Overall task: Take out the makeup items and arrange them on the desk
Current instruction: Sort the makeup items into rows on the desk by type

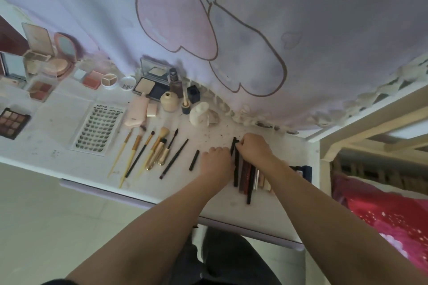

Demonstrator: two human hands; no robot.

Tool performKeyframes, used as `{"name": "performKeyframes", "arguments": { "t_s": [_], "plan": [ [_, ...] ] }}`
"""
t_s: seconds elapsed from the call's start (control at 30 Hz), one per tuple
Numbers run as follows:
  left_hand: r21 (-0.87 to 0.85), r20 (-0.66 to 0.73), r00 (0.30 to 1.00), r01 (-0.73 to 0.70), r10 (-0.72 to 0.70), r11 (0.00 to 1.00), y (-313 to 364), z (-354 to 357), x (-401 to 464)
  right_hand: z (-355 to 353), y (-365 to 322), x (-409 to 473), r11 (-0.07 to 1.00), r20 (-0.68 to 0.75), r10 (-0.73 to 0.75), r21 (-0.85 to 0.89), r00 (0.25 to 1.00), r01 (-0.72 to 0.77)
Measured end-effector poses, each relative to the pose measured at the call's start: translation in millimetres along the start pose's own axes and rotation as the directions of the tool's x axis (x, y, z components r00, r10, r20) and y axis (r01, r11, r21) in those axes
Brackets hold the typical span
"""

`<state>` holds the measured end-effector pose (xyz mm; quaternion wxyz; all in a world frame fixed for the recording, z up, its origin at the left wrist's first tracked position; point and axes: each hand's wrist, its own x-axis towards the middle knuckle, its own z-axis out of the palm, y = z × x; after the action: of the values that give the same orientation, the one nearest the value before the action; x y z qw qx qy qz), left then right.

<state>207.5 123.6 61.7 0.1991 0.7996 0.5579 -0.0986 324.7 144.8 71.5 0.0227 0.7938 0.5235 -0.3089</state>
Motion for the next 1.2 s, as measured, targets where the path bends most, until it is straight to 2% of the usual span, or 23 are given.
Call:
{"name": "performKeyframes", "arguments": {
  "t_s": [0.1,0.23,0.4,0.47,0.63,0.73,0.77,0.83,0.87,0.93,1.0,1.07,1.2],
  "plan": [
    [-0.194,-0.021,0.998,0.061,-0.066,0.979,-1,-2,-3,-1,-4,2,0.994,-0.029,-0.001,0.111,1.000,0.004],
    [-0.396,-0.056,0.997,0.025,-0.051,0.918,-3,-8,-13,-9,-16,2,0.947,0.060,-0.053,0.319,0.997,0.032],
    [-0.670,0.091,0.995,0.032,0.040,0.741,-15,-23,-19,-13,-19,-2,0.846,0.116,0.016,0.529,0.993,-0.076],
    [-0.689,0.142,0.987,0.047,0.070,0.723,-18,-34,-21,-13,-19,-6,0.780,0.143,0.064,0.610,0.988,-0.138],
    [-0.656,0.239,0.962,0.062,0.129,0.752,-29,-61,-26,-3,-30,-17,0.586,0.205,0.175,0.764,0.963,-0.269],
    [-0.664,0.377,0.896,0.083,0.236,0.743,-50,-58,-50,-17,-13,-21,0.410,0.142,0.276,0.877,0.951,-0.250],
    [-0.682,0.385,0.895,0.112,0.225,0.723,-58,-52,-61,-25,-5,-21,0.395,0.112,0.296,0.890,0.949,-0.229],
    [-0.728,0.343,0.933,0.190,0.111,0.658,-73,-40,-69,-40,1,-27,0.473,0.101,0.243,0.856,0.965,-0.208],
    [-0.715,0.308,0.951,0.210,0.032,0.667,-76,-34,-68,-41,-3,-32,0.542,0.126,0.179,0.815,0.976,-0.204],
    [-0.598,0.215,0.975,0.178,-0.058,0.781,-78,-23,-57,-33,-18,-44,0.691,0.170,0.062,0.704,0.984,-0.165],
    [-0.454,0.150,0.987,0.119,-0.056,0.883,-73,-20,-47,-17,-31,-56,0.814,0.148,0.027,0.571,0.989,-0.108],
    [-0.313,0.121,0.992,0.069,-0.032,0.947,-68,-19,-40,1,-37,-64,0.869,0.094,0.025,0.490,0.995,-0.068],
    [-0.138,0.075,0.997,0.003,0.007,0.990,-70,-17,-33,32,-44,-73,0.933,0.006,0.015,0.359,1.000,-0.016]
  ]
}}
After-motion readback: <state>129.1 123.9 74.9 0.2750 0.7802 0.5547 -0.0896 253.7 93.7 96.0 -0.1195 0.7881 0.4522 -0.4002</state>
